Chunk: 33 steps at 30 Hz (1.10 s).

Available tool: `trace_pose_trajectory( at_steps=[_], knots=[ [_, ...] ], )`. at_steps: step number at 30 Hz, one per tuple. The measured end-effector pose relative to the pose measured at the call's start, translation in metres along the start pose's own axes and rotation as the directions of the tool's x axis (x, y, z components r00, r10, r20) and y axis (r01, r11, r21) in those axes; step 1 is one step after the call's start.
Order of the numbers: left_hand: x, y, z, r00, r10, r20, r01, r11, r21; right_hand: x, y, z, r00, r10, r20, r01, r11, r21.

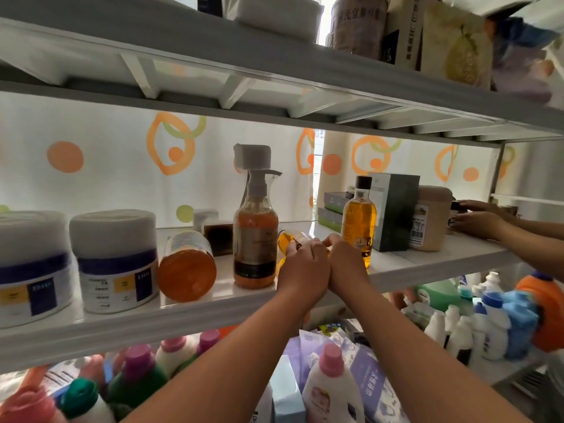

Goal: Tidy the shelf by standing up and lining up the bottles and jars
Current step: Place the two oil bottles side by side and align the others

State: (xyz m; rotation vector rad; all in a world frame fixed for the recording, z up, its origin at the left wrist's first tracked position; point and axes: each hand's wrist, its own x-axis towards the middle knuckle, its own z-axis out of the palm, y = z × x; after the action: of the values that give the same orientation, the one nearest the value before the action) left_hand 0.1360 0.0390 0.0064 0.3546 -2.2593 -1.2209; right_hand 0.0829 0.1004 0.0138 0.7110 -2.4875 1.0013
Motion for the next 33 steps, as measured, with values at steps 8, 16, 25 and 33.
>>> trace_pose_trajectory(
  at_steps=[8, 16, 25, 33],
  knots=[
    [0.002, -0.009, 0.000, 0.996, 0.073, 0.043, -0.075, 0.997, 0.037, -0.008, 0.001, 0.008, 0.996, -0.018, -0.093, 0.019, 1.000, 0.013],
    [-0.006, -0.016, 0.002, 0.978, 0.199, 0.055, -0.202, 0.978, 0.043, -0.024, 0.011, 0.018, 0.978, 0.014, -0.206, 0.024, 0.983, 0.183],
    [0.003, -0.019, -0.011, 0.973, 0.186, 0.137, -0.189, 0.982, 0.013, -0.027, 0.017, 0.027, 0.978, 0.032, -0.207, 0.038, 0.944, 0.328],
    [0.003, -0.021, -0.007, 0.958, 0.233, 0.168, -0.254, 0.960, 0.114, -0.025, 0.022, 0.027, 0.981, 0.095, -0.167, -0.016, 0.905, 0.424]
  ],
)
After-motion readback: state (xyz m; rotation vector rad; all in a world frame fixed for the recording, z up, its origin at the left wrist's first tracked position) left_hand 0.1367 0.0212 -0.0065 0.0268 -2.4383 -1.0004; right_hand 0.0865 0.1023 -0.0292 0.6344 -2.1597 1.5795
